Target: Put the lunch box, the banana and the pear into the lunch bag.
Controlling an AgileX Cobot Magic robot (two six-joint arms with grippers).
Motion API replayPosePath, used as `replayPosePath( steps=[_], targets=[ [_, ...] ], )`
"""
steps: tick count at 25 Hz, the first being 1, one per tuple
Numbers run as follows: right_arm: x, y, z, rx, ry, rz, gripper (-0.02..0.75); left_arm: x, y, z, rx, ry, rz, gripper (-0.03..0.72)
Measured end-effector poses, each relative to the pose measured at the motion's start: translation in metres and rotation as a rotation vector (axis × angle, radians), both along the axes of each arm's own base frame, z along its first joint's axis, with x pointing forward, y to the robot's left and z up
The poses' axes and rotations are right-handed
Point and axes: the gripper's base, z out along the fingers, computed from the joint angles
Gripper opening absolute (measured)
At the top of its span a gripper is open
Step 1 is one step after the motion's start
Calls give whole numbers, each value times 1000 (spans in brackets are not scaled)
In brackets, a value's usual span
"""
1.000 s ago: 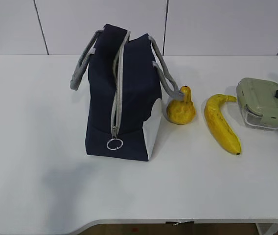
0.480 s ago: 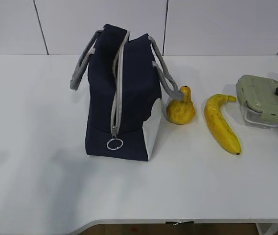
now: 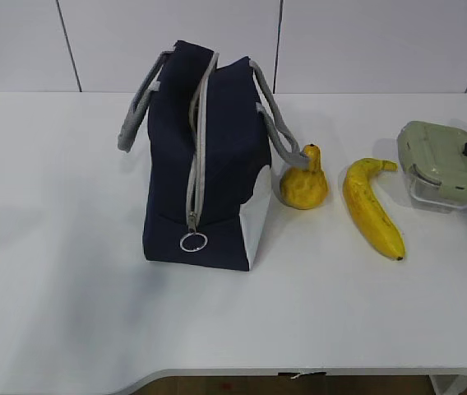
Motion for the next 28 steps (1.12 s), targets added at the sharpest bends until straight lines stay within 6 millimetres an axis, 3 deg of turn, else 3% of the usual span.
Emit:
replayPosePath(
  steps=[16, 28],
  targets=[
    [0, 0, 5, 9, -4, -14, 309, 98, -28, 19, -120, 81, -31, 404],
    [-2, 3, 27, 9, -44, -30, 309, 151, -50, 10, -228, 136, -119, 405]
  ],
)
